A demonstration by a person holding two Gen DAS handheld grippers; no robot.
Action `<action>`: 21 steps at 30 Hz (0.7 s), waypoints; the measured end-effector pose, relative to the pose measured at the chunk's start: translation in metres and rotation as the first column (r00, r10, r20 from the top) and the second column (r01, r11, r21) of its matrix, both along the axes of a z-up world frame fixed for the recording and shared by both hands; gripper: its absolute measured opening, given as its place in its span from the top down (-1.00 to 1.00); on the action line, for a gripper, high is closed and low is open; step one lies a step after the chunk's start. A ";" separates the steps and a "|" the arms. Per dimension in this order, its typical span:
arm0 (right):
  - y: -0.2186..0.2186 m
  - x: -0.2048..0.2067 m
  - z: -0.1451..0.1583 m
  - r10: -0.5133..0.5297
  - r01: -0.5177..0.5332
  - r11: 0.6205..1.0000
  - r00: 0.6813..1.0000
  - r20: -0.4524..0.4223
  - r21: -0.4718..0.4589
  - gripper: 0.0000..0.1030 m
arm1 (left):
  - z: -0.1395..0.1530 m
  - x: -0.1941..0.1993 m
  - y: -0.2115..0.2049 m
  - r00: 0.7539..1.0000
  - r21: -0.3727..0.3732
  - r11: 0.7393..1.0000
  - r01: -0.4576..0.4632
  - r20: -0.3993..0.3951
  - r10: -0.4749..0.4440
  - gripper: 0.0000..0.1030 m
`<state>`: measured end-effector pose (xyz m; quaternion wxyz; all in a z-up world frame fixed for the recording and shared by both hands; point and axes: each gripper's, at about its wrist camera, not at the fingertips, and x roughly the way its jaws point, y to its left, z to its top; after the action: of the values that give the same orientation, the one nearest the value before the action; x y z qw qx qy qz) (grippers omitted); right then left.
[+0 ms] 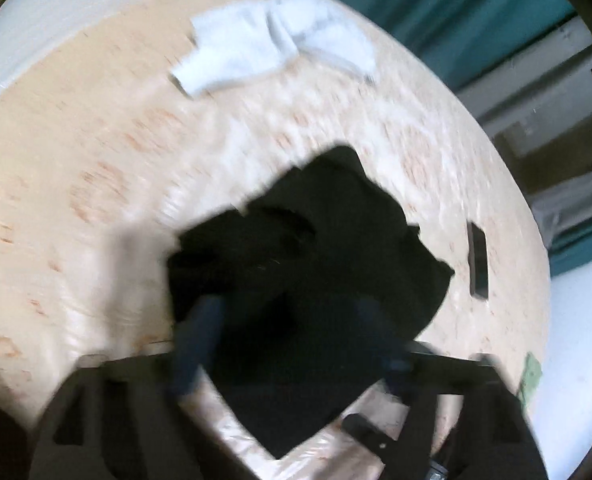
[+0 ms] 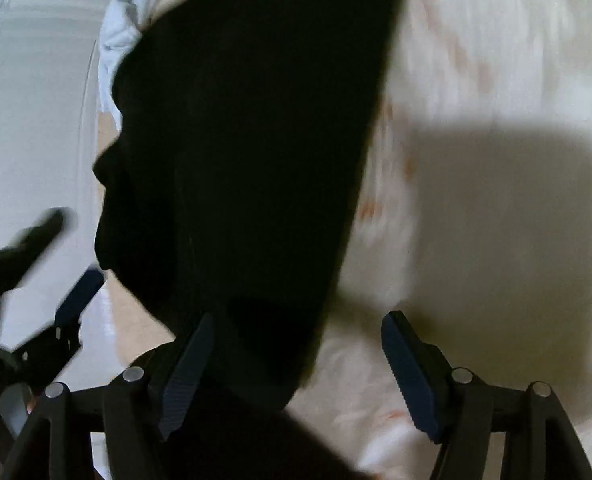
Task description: Fold clothes
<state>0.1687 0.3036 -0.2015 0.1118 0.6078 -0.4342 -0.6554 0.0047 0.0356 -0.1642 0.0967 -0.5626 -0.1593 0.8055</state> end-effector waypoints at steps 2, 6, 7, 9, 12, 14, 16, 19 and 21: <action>-0.007 0.004 -0.010 -0.017 0.018 0.998 1.000 0.020 -0.056 -0.41 | 0.003 0.005 -0.014 1.000 0.018 1.000 -0.024 -0.012 0.024 -0.64; -0.020 0.002 -0.020 -0.017 0.020 0.996 0.999 0.041 -0.082 -0.40 | -0.002 0.016 -0.020 0.998 0.057 0.996 -0.066 0.010 0.066 -0.64; -0.022 0.001 -0.022 -0.021 0.026 0.995 0.999 0.044 -0.097 -0.40 | 0.002 0.021 -0.018 0.997 0.065 0.995 -0.074 0.017 0.073 -0.64; -0.027 -0.001 -0.026 -0.032 0.038 0.991 0.998 0.051 -0.129 -0.36 | 0.010 0.026 -0.019 0.995 0.094 0.991 -0.094 0.023 0.093 -0.64; -0.029 0.000 -0.036 -0.065 0.087 0.974 0.992 0.111 -0.208 0.00 | 0.011 0.027 -0.024 0.993 0.152 0.982 -0.114 0.037 0.110 -0.64; -0.025 0.005 -0.036 -0.089 0.117 0.965 0.988 0.128 -0.233 0.00 | 0.010 0.027 -0.026 0.992 0.180 0.976 -0.123 0.042 0.117 -0.64; -0.020 0.010 -0.029 -0.078 0.106 0.973 0.987 0.139 -0.203 -0.02 | 0.012 0.029 -0.031 0.991 0.200 0.971 -0.131 0.040 0.126 -0.64; -0.012 0.017 -0.024 -0.071 0.093 0.981 0.989 0.127 -0.173 -0.09 | 0.011 0.031 -0.035 0.990 0.233 0.963 -0.139 0.044 0.132 -0.64; -0.009 0.020 -0.027 -0.091 0.115 0.977 0.986 0.137 -0.180 -0.09 | 0.008 0.033 -0.036 0.990 0.252 0.957 -0.142 0.049 0.134 -0.64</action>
<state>0.1882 0.2950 -0.2287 0.1062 0.6120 -0.5310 -0.5764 0.0382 -0.0003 -0.1566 0.1092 -0.5457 -0.3016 0.7741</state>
